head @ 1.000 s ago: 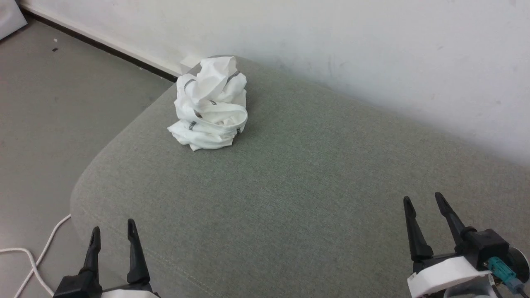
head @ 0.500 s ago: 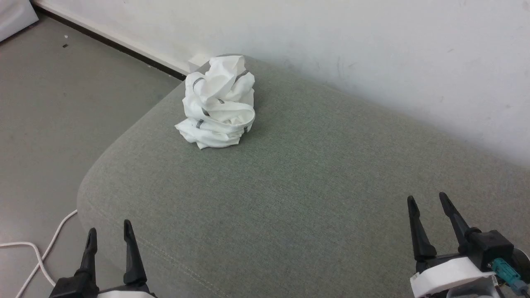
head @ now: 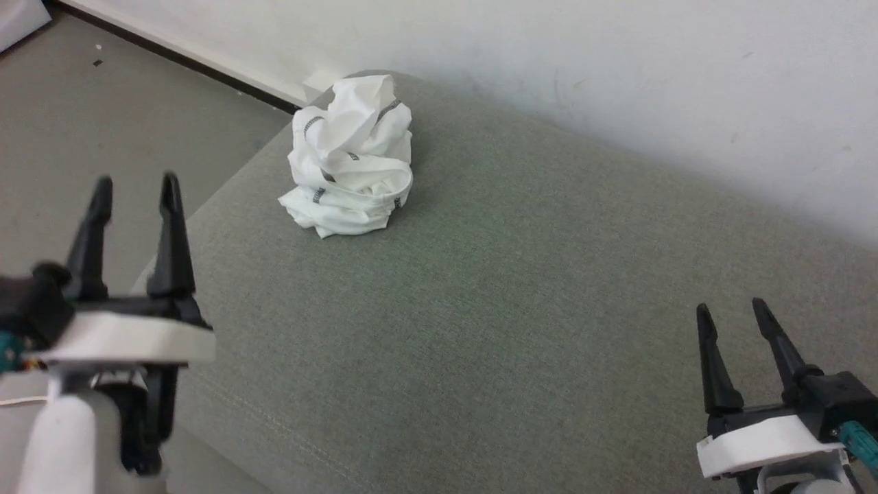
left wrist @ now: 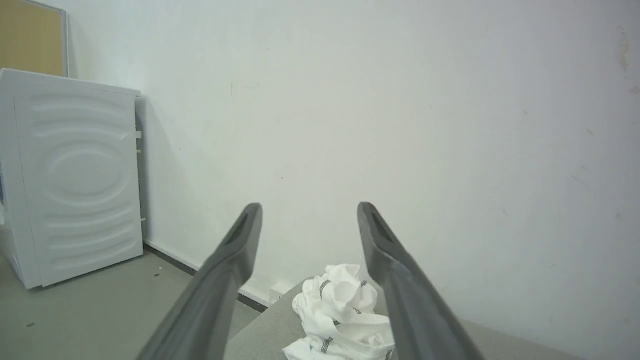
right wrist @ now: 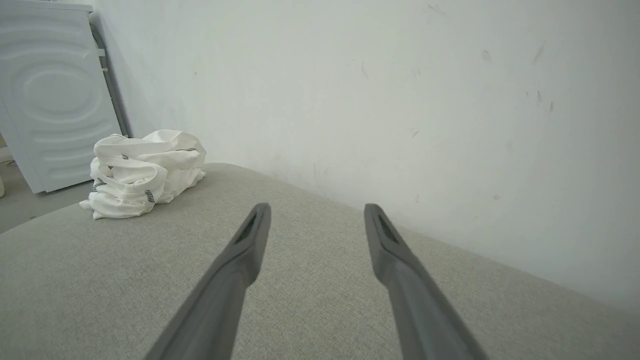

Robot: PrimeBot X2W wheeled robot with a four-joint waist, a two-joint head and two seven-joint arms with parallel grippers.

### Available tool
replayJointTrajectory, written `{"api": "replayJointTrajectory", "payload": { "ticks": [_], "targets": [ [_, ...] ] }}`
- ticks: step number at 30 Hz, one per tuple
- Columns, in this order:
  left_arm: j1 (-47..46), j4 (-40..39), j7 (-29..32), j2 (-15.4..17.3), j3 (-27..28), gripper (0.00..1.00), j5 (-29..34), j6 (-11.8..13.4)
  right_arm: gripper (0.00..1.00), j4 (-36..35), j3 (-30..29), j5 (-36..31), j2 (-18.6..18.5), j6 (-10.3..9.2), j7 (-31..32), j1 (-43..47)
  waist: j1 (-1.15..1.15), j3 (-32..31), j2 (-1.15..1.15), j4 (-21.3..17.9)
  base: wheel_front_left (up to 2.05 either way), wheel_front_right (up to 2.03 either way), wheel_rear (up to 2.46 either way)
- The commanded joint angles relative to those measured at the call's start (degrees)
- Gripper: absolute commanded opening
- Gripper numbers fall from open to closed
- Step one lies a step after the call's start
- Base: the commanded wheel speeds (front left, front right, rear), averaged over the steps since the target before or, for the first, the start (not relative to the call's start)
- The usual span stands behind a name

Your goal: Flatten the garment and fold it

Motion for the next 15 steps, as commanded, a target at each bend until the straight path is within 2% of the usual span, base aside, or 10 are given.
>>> {"api": "replayJointTrajectory", "payload": {
  "ticks": [1,4,8,15],
  "targets": [
    [-3.0,-0.4,1.8,1.3,-0.1,1.0,-0.1,-0.5,1.0,-0.6,-0.4,-0.5,0.1,-0.05,-0.3,-0.8,0.0,1.3,0.0,-0.8,0.0,0.0,0.0],
    [-11.7,0.7,8.0,4.7,0.1,1.0,-0.8,-1.1,1.0,-2.2,-0.7,-1.7,0.1,-0.05,-0.3,-1.6,0.0,3.4,0.0,-2.1,0.0,0.0,0.0],
    [-21.9,6.7,14.3,9.5,-0.1,1.0,-1.2,-2.6,1.0,-4.5,-0.6,-3.4,0.1,-0.05,0.3,-3.0,0.0,6.6,0.0,-4.3,0.0,0.0,0.0],
    [-34.2,21.8,19.1,15.9,-0.6,1.0,-3.8,-5.1,1.0,-10.9,0.6,-6.8,0.1,-0.05,3.8,-5.3,0.0,13.3,0.0,-8.7,0.0,0.0,0.0]
  ]
}}
